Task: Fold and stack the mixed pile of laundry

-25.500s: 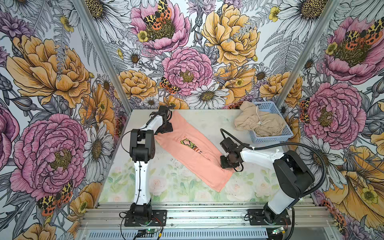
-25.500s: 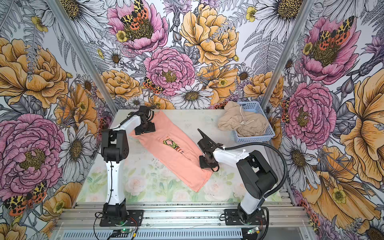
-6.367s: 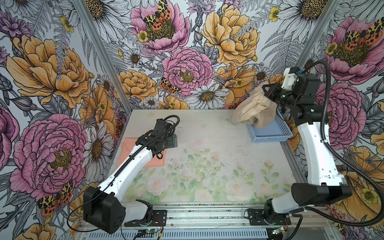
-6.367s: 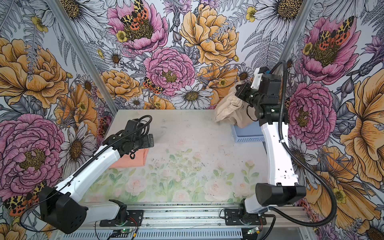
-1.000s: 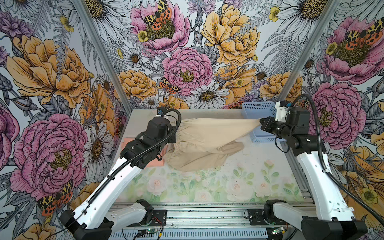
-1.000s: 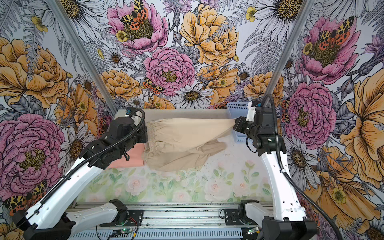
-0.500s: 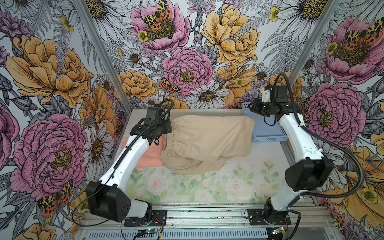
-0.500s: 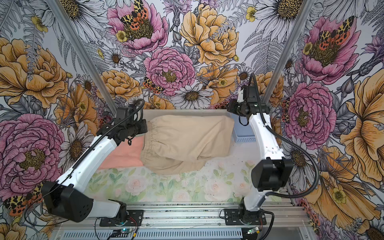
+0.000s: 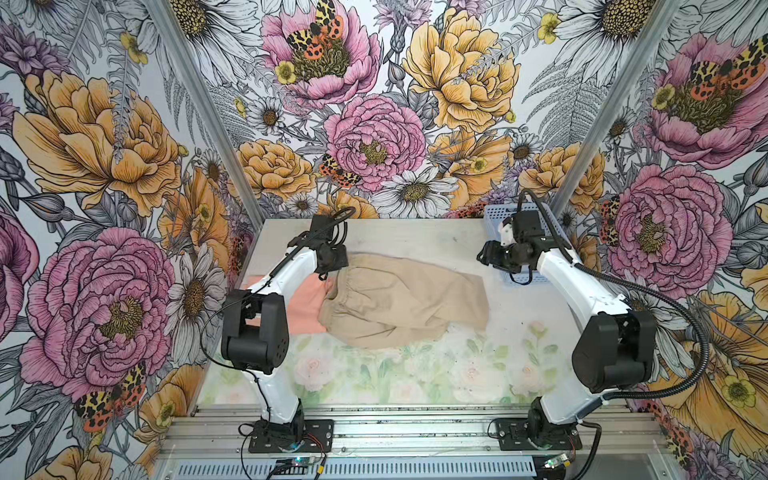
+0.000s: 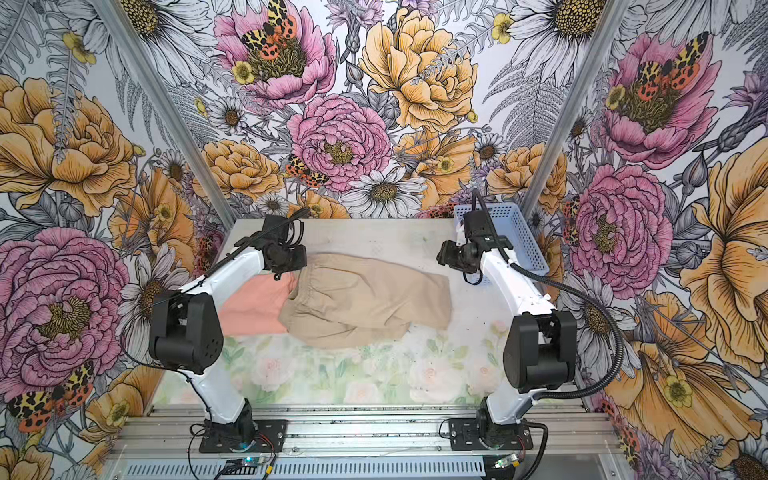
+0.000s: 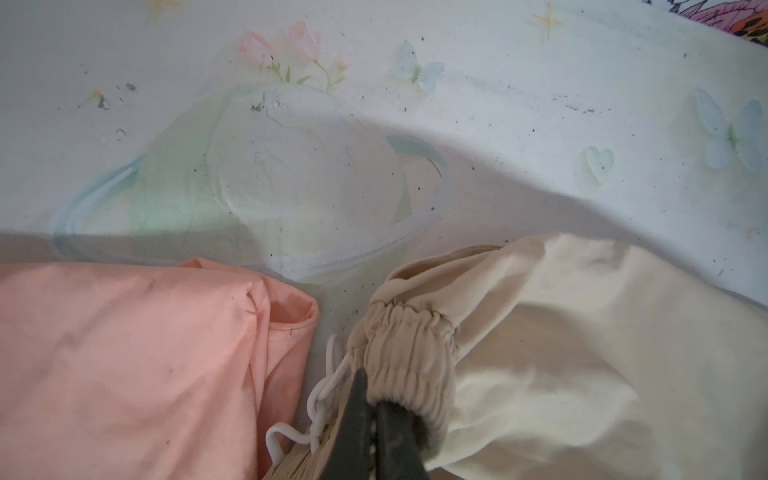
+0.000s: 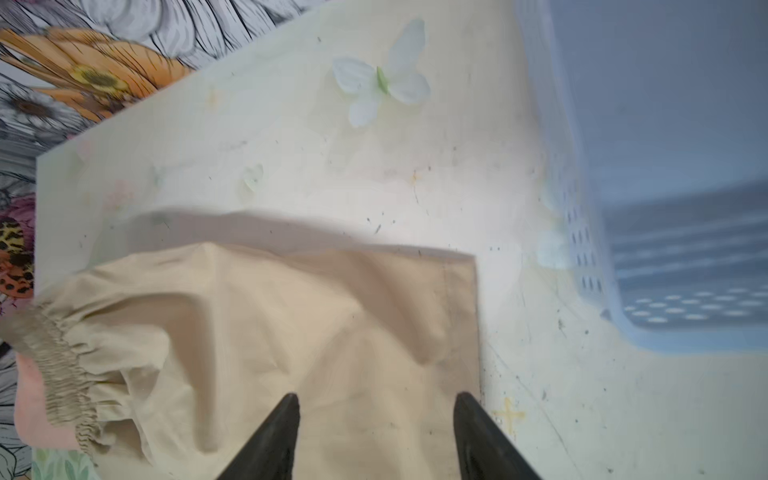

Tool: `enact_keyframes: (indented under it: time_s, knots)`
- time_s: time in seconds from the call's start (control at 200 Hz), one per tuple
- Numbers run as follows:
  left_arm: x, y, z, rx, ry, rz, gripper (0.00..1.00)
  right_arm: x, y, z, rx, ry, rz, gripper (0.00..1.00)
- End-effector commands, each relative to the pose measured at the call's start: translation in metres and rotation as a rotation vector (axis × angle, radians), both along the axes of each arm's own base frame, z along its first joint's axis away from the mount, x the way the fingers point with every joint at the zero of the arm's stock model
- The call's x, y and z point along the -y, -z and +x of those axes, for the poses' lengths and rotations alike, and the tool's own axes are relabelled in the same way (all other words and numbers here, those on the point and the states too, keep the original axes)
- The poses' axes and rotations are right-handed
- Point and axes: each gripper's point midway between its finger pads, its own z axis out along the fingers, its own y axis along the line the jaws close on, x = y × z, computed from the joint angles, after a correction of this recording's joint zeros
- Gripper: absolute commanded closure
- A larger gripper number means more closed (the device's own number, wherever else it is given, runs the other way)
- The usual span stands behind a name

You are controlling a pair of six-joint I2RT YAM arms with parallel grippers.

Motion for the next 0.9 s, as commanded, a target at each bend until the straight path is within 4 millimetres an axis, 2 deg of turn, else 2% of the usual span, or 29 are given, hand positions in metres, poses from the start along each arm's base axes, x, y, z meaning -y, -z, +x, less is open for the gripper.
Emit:
enact_keyframes:
  time_s: [0.0, 0.17, 0.365, 0.46, 0.47, 0.51, 0.771, 0.856, 0.896]
  knots:
    - [-0.001, -0.014, 0.014, 0.058, 0.022, -0.021, 1.00, 0.001, 0.028, 0.017, 0.021, 0.039, -0.002, 0.40]
    - [-0.007, -0.007, 0.010, 0.023, 0.022, -0.006, 1.00, 0.012, 0.065, 0.048, -0.021, 0.096, -0.058, 0.48]
    - [-0.006, -0.002, 0.007, 0.011, 0.027, -0.010, 1.00, 0.026, 0.085, 0.070, -0.042, 0.138, -0.129, 0.54]
    - [-0.005, -0.002, 0.007, 0.011, 0.032, -0.011, 1.00, 0.027, 0.099, 0.073, -0.072, 0.140, -0.141, 0.55]
    - [-0.005, 0.010, 0.007, -0.016, 0.032, -0.006, 1.00, 0.027, 0.101, 0.073, -0.075, 0.139, -0.141, 0.55]
    - [-0.005, 0.016, 0.007, -0.028, 0.032, -0.006, 1.00, 0.026, 0.107, 0.073, -0.088, 0.135, -0.139, 0.55]
    - [-0.007, 0.012, 0.010, -0.018, 0.029, -0.004, 1.00, 0.022, 0.127, 0.061, -0.158, 0.121, -0.139, 0.59]
    - [-0.006, 0.013, 0.011, -0.020, 0.031, -0.006, 1.00, 0.022, 0.135, 0.057, -0.178, 0.122, -0.138, 0.65]
    - [-0.006, 0.014, 0.011, -0.022, 0.032, -0.005, 1.00, 0.022, 0.137, 0.055, -0.186, 0.124, -0.134, 0.71]
